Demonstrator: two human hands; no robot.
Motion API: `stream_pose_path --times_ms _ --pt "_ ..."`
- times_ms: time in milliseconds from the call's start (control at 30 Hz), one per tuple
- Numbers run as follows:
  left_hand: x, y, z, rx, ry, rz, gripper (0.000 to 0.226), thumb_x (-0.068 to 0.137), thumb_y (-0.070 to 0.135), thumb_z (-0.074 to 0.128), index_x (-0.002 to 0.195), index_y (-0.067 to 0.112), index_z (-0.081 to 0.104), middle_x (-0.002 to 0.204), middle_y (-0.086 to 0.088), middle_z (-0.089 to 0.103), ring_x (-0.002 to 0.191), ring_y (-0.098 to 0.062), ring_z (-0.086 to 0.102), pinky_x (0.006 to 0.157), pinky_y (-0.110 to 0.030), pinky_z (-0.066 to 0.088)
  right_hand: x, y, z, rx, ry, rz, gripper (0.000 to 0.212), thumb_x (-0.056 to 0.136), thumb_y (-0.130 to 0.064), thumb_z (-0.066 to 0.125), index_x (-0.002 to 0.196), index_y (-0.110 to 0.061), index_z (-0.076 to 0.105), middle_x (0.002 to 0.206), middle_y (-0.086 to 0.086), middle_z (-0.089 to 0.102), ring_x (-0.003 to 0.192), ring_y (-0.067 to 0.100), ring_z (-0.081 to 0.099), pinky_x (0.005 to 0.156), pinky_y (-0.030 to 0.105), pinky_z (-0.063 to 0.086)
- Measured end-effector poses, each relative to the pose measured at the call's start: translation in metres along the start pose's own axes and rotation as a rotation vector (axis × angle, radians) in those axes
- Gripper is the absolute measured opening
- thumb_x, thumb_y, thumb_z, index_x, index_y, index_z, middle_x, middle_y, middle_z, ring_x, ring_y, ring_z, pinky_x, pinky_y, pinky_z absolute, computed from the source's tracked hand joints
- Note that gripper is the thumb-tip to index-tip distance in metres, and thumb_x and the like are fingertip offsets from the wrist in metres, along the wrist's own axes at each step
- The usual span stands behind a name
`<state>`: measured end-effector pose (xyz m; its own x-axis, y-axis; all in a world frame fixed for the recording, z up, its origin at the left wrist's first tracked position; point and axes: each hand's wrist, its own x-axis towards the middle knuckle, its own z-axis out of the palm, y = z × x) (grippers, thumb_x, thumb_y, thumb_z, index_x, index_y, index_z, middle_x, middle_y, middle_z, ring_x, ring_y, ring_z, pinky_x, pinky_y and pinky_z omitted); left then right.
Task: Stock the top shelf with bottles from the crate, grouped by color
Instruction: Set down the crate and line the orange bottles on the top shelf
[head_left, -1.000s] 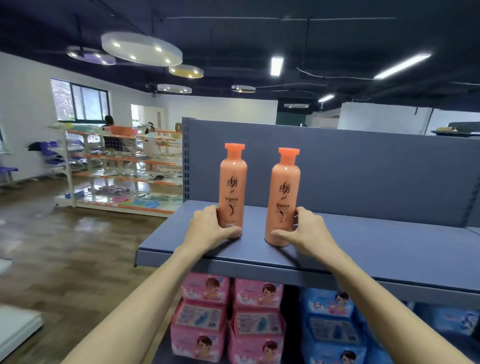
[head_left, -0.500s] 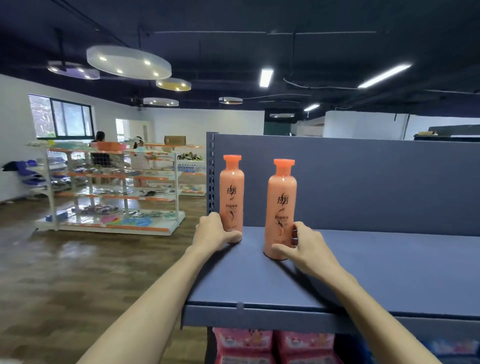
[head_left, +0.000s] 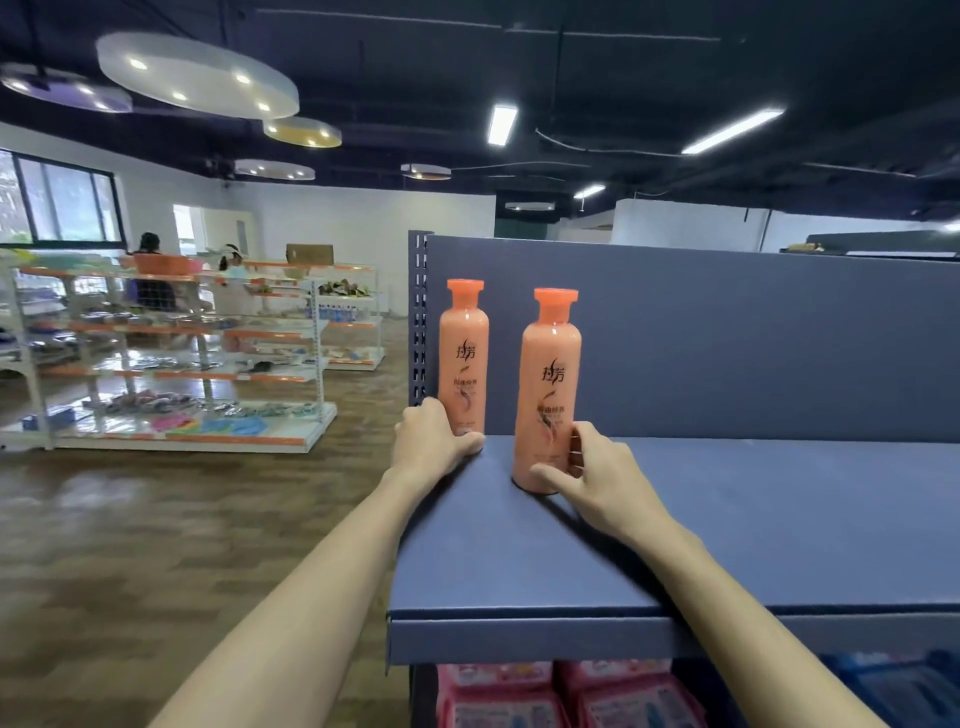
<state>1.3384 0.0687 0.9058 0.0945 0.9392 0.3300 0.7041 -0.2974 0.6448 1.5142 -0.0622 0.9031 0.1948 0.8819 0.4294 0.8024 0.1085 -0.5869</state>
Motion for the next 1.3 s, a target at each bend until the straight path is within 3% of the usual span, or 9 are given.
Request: stream_pose_path --times_ms 200,267,400,567,667,833,1167,1300 --pt "0.002 0.001 0.005 -0.010 0.022 -0.020 0.054 0.068 0.043 0.076 0.102 0.007 0.055 0.106 -0.014 0.062 0.098 -0.036 0.061 0.072 -0.034 0.048 -0.003 0.000 0.003 0.063 0.006 0.000 0.047 0.087 -0.032 0.072 0.123 -0.019 0.045 0.107 -0.011 0.067 0.101 0.010 0.066 0.090 0.032 0.054" --pt "0.001 0.003 0.004 -0.014 0.028 -0.010 0.052 0.069 0.042 0.076 0.102 0.007 0.056 0.107 -0.014 0.063 0.097 -0.035 0.061 0.074 -0.034 0.050 -0.005 -0.002 0.000 0.101 0.014 -0.005 0.046 0.086 -0.028 0.074 0.119 -0.018 0.042 0.098 -0.021 0.062 0.095 0.005 0.067 0.087 0.027 0.054" --pt "-0.008 0.001 0.000 0.087 -0.010 0.031 0.060 0.072 0.047 0.079 0.109 0.007 0.053 0.112 -0.014 0.061 0.104 -0.035 0.060 0.081 -0.038 0.050 -0.007 -0.003 -0.004 0.127 0.042 0.003 0.044 0.082 -0.028 0.078 0.113 -0.019 0.048 0.101 -0.014 0.064 0.086 0.001 0.066 0.077 0.014 0.051" --pt "-0.021 -0.011 -0.018 0.421 0.088 0.229 0.053 0.079 0.052 0.071 0.103 0.012 0.047 0.106 -0.008 0.063 0.100 -0.031 0.061 0.068 -0.034 0.042 -0.003 -0.009 -0.001 0.038 -0.011 0.008 0.043 0.084 -0.033 0.075 0.113 -0.018 0.047 0.114 -0.003 0.066 0.101 0.016 0.066 0.089 0.037 0.054" --pt "-0.026 -0.016 -0.036 0.482 0.120 0.308 0.045 0.084 0.050 0.066 0.107 0.017 0.048 0.100 -0.004 0.064 0.095 -0.030 0.062 0.068 -0.035 0.047 0.003 -0.020 0.008 0.000 -0.055 0.004 0.044 0.083 -0.037 0.074 0.110 -0.017 0.045 0.115 0.001 0.066 0.102 0.020 0.065 0.089 0.042 0.054" --pt "-0.028 -0.021 -0.055 0.563 0.131 0.421 0.028 0.088 0.034 0.060 0.109 0.018 0.050 0.097 -0.004 0.061 0.092 -0.029 0.061 0.067 -0.035 0.047 0.015 -0.038 0.029 -0.052 -0.074 -0.021 0.044 0.084 -0.039 0.072 0.103 -0.013 0.042 0.109 0.010 0.064 0.099 0.030 0.063 0.083 0.046 0.054" --pt "-0.023 -0.036 -0.068 0.620 0.116 0.412 0.037 0.086 0.029 0.058 0.120 0.021 0.048 0.107 -0.004 0.064 0.096 -0.029 0.062 0.068 -0.034 0.047 0.021 -0.061 0.048 -0.077 -0.095 0.013 0.042 0.089 -0.036 0.068 0.103 -0.012 0.036 0.113 0.018 0.057 0.101 0.038 0.057 0.085 0.046 0.050" --pt "-0.026 -0.040 -0.069 0.613 0.123 0.413 0.039 0.087 0.029 0.058 0.123 0.021 0.046 0.108 -0.004 0.062 0.094 -0.029 0.062 0.065 -0.032 0.043 0.021 -0.065 0.051 -0.105 -0.104 0.025 0.038 0.093 -0.032 0.063 0.100 -0.012 0.032 0.115 0.021 0.054 0.104 0.041 0.054 0.078 0.041 0.044"
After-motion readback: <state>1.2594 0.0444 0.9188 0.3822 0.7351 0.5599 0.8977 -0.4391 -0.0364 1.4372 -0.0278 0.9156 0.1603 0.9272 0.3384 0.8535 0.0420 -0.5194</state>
